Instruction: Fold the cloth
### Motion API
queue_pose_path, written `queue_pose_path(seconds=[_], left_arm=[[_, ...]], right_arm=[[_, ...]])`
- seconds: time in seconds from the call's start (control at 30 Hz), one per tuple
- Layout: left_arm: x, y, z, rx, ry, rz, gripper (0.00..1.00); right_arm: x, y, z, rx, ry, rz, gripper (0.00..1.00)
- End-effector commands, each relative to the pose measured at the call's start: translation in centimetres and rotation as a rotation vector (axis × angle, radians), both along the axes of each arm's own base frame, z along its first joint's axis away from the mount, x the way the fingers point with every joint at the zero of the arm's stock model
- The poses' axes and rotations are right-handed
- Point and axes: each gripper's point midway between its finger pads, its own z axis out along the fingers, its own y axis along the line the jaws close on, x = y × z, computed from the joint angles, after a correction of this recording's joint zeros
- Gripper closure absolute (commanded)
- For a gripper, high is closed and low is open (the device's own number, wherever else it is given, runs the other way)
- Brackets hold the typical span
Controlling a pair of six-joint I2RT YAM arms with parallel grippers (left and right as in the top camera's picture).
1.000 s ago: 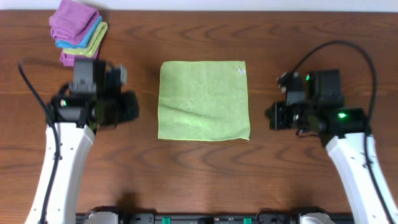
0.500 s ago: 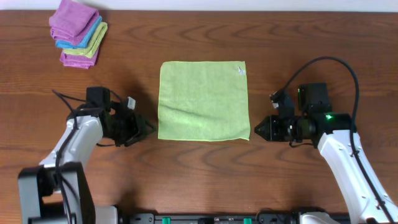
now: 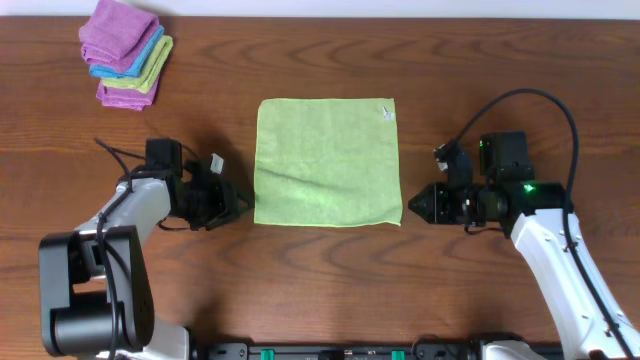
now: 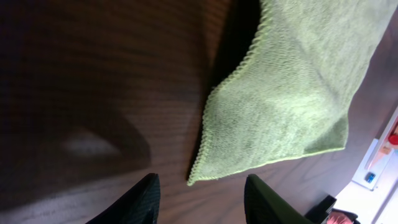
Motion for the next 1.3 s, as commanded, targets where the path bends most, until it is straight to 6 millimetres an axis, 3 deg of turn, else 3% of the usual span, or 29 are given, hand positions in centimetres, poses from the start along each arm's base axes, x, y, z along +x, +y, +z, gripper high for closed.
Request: queue_pose_path(seconds=[0.0, 0.23, 0.53, 0.67, 0.8, 0.9, 1.1, 1.27], left_arm=[[-0.3, -0.8, -0.5, -0.023, -0.005, -0.046, 0.56], [-0.9, -2.4, -1.4, -0.017, -0.018, -0.105, 0.58], [-1.9, -2.7, -2.7, 0.073, 0.002, -0.151, 0.58], [-2.0, -2.5, -3.2, 0.122, 0.012, -0.146, 0.67], [-1.9, -2.1, -3.5, 0.151, 0.030, -0.118, 0.94], [-1.9, -2.1, -3.5, 0.150, 0.031, -0.115, 0.94], [-2.1, -2.3, -3.3, 0.134, 0.042, -0.111, 0.94], [-2.1, -2.4, -3.2, 0.123, 0.046, -0.108, 0.94]], right_arm=[[0.0, 0.0, 0.0, 0.009, -0.009, 0.014, 0.83], [0.0, 0.0, 0.0, 0.008, -0.010, 0.014, 0.84], [0.0, 0.0, 0.0, 0.009, -0.012, 0.014, 0.84], [0.0, 0.0, 0.0, 0.009, -0.012, 0.014, 0.85], [0.0, -0.1, 0.0, 0.002, -0.010, 0.012, 0.88], [-0.1, -0.3, -0.2, -0.011, -0.005, 0.008, 0.89], [-1.6, -1.1, -1.7, -0.071, 0.072, -0.003, 0.88], [-3.7, -0.6, -4.7, -0.048, 0.152, -0.014, 0.80]])
